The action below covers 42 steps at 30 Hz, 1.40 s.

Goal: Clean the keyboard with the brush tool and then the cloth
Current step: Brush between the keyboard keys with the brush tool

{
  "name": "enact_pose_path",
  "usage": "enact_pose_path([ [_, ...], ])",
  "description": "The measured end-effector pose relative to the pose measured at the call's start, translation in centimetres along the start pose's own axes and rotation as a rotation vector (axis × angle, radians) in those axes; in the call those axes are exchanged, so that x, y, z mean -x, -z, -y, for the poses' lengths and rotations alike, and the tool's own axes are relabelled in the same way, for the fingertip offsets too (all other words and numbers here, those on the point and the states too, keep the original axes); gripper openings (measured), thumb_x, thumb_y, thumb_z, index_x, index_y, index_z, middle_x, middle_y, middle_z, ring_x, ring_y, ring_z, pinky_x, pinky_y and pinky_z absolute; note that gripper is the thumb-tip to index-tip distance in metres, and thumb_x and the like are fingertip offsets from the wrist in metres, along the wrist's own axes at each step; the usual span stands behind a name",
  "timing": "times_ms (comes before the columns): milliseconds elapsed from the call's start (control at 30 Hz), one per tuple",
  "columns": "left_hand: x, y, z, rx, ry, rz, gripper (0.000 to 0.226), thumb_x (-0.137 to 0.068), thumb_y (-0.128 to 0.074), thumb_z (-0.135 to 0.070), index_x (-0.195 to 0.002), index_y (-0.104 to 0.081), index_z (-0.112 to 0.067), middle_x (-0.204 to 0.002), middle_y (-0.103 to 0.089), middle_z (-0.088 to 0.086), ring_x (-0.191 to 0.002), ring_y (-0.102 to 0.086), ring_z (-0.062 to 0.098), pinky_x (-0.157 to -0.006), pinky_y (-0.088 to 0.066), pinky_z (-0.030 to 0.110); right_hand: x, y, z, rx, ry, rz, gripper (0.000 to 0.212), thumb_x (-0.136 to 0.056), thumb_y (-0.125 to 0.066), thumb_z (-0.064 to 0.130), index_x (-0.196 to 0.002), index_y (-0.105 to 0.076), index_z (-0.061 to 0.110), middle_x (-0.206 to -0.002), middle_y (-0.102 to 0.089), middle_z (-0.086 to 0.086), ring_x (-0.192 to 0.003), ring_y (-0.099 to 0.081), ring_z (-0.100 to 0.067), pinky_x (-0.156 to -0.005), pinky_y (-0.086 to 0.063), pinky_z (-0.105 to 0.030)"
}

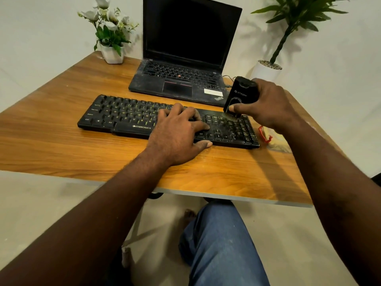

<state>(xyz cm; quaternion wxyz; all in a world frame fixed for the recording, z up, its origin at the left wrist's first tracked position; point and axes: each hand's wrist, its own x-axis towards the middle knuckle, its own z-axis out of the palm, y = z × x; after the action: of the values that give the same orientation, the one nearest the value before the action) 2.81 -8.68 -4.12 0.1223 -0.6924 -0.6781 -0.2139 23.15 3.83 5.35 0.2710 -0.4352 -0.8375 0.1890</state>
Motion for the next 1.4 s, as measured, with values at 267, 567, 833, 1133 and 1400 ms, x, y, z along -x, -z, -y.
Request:
enact_pose_path([
  [267,0.0,-0.2,0.0,0.003,-0.005,-0.009,0.058,-0.089,-0.048,-0.079,-0.134,-0.063,-0.046,-0.132,-0.051,-0.013,-0.128,-0.038,0.019,-0.101,-0.034,0.049,-1.3,-3.2,1.1,0.011,0.062,0.135,0.059,-0.077,-0.09,0.023,-0.128,-0.061,0.023,-0.115,-0.068,0.007,-0.106,-0.066,-0.012,-0.086,-0.057,-0.025],
  [567,0.0,-0.1,0.0,0.011,-0.009,-0.008,0.058,-0.089,-0.049,-0.078,-0.135,-0.062,-0.045,-0.132,-0.051,-0.013,-0.128,-0.038,0.018,-0.103,-0.034,0.048,-1.6,-3.1,0.6,-0.04,0.013,0.141,0.061,-0.077,-0.09,0.028,-0.13,-0.061,0.023,-0.111,-0.068,0.011,-0.099,-0.066,-0.005,-0.083,-0.056,-0.023],
  [833,0.0,-0.1,0.0,-0.001,-0.013,-0.008,0.059,-0.09,-0.046,-0.078,-0.135,-0.063,-0.044,-0.132,-0.052,-0.013,-0.127,-0.038,0.018,-0.102,-0.034,0.048,-2.4,-3.1,0.8,0.002,0.01,0.075,0.063,-0.077,-0.09,0.029,-0.132,-0.061,0.021,-0.113,-0.068,0.009,-0.1,-0.063,-0.007,-0.077,-0.049,-0.016],
  [1133,-0.1,-0.2,0.0,0.0,-0.017,-0.011,0.059,-0.09,-0.046,-0.078,-0.135,-0.064,-0.043,-0.131,-0.053,-0.013,-0.127,-0.038,0.018,-0.101,-0.034,0.047,-2.6,-2.6,0.0,-0.054,-0.042,0.076,0.063,-0.077,-0.089,0.032,-0.132,-0.061,0.019,-0.113,-0.069,0.007,-0.102,-0.067,-0.01,-0.084,-0.055,-0.026],
  [1400,0.0,-0.3,0.0,0.005,-0.012,-0.013,0.058,-0.089,-0.047,-0.078,-0.134,-0.064,-0.044,-0.129,-0.053,-0.015,-0.125,-0.039,0.017,-0.101,-0.036,0.047,-3.1,-2.6,0.3,0.071,-0.032,0.001,0.069,-0.075,-0.091,0.029,-0.135,-0.06,0.016,-0.12,-0.069,0.001,-0.107,-0.065,-0.017,-0.084,-0.053,-0.025],
])
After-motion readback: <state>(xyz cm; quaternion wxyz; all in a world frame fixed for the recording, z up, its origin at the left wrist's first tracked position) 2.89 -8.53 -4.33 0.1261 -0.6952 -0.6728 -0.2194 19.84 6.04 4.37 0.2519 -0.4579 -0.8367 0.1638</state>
